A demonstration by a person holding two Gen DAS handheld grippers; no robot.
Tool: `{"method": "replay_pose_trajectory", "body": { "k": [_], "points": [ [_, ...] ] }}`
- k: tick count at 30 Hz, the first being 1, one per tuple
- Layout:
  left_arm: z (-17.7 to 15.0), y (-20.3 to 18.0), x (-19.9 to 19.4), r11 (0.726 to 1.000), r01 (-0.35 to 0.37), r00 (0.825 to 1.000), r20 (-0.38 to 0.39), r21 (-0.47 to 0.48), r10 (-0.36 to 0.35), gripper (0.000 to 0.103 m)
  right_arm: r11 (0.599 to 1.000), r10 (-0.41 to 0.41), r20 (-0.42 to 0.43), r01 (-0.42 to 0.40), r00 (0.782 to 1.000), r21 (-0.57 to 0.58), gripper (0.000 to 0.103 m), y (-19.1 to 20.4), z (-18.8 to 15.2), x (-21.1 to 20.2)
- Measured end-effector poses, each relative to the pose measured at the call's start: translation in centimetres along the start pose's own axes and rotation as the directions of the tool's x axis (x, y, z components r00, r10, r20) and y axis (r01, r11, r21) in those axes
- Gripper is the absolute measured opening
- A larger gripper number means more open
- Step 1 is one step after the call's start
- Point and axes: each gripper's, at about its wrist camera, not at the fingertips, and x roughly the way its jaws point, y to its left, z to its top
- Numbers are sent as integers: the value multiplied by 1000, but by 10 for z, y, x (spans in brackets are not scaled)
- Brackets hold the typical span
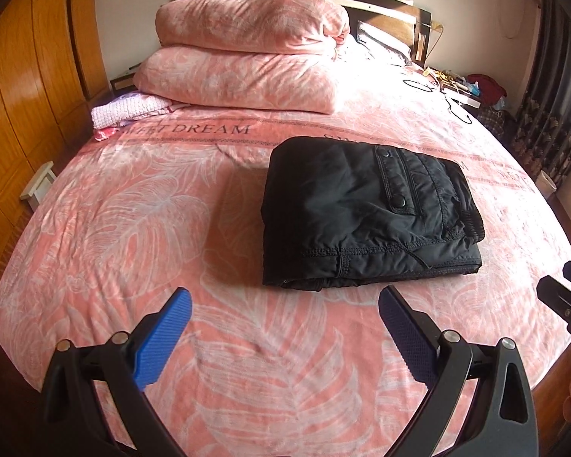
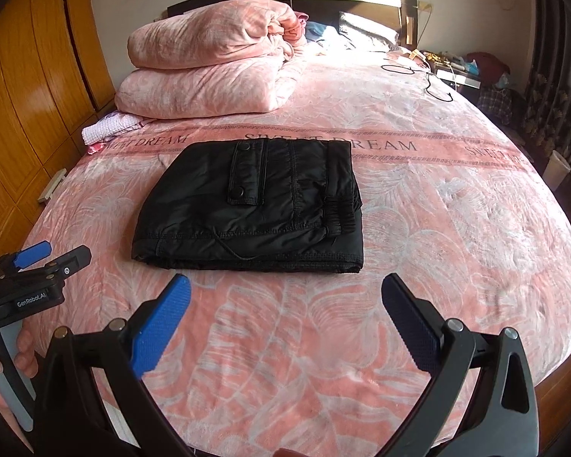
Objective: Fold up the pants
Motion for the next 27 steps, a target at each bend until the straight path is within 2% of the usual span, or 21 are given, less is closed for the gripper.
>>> {"method": "replay_pose_trajectory", "body": {
  "k": [7, 27],
  "points": [
    [1, -4, 2, 1000, -9, 1000, 2, 17, 9, 99, 1000, -8, -23, 8, 1000, 9, 100, 0, -3, 11],
    [1, -5, 7, 1000, -11, 1000, -9, 22, 11, 99, 1000, -15, -19, 16, 1000, 10, 100, -1, -2, 15]
  ]
}}
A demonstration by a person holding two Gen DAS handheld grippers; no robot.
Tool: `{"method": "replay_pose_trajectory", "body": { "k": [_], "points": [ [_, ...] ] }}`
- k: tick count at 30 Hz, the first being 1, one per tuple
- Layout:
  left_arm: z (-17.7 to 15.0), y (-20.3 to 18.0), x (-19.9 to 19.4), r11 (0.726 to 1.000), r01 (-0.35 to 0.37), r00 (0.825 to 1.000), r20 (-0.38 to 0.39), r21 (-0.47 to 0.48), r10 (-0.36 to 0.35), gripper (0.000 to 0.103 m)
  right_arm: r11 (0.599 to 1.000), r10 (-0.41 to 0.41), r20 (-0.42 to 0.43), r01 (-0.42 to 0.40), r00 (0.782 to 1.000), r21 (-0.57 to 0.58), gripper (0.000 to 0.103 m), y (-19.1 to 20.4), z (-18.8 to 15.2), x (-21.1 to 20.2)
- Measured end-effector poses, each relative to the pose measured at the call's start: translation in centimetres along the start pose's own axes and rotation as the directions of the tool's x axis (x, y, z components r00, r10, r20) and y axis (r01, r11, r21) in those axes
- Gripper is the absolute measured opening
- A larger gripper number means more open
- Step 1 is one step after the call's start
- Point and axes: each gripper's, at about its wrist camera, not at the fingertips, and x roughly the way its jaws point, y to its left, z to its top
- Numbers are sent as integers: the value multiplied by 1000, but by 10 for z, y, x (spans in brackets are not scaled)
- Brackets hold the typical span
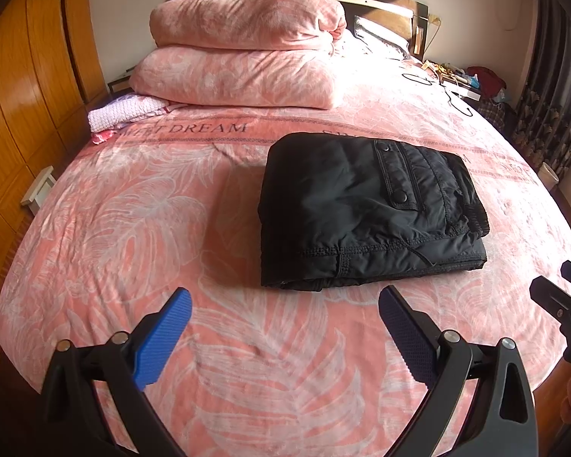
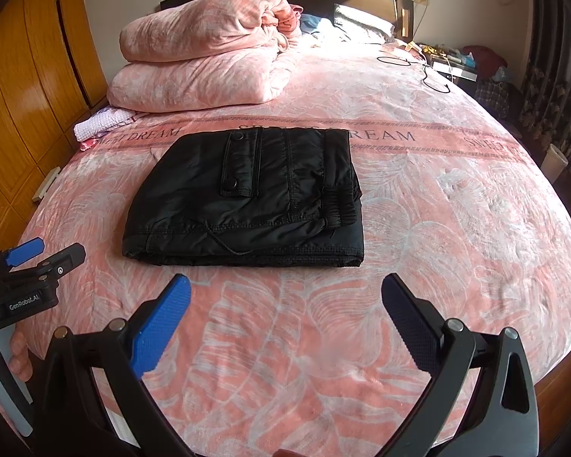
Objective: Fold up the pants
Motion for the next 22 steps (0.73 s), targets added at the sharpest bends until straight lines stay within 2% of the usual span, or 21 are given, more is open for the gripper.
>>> {"method": "replay_pose_trajectory", "body": {
  "k": [22],
  "points": [
    [-1, 0, 4, 1000, 23, 1000, -8, -2, -23, 99, 1000, -8, -12, 9, 1000, 19, 100, -2, -3, 5]
  ]
}}
